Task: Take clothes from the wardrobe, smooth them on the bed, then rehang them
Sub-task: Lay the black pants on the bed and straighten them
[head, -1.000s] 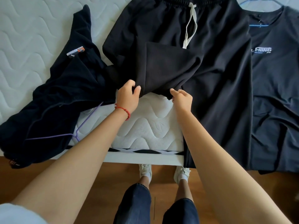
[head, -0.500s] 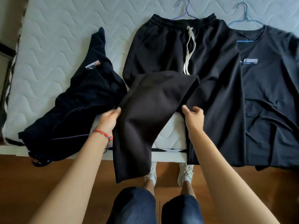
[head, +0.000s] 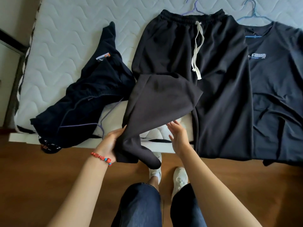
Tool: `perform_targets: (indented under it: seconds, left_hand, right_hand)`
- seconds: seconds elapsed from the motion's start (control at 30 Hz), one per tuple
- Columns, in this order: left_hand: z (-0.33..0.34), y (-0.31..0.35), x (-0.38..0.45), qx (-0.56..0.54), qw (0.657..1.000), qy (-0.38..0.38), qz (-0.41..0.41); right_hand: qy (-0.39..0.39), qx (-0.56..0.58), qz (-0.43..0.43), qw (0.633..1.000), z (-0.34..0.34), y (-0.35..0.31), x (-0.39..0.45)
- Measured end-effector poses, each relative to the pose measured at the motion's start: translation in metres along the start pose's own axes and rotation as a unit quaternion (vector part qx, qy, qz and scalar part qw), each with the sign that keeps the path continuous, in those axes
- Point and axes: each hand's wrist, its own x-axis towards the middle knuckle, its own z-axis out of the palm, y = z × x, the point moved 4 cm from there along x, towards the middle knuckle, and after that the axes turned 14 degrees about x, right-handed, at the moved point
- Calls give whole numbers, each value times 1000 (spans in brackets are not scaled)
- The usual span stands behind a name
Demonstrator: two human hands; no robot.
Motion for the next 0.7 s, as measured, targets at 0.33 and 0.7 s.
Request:
perform_targets:
  seconds: [0.33, 0.7]
  left_hand:
    - [-7, -35, -64, 31, 994, 77, 69]
    - [-35, -147, -150, 81, 938, 316, 115]
  right_hand:
    - [-79, 140, 12, 987, -7, 13, -64]
    - [-65, -152, -2, 986, -99, 50, -166]
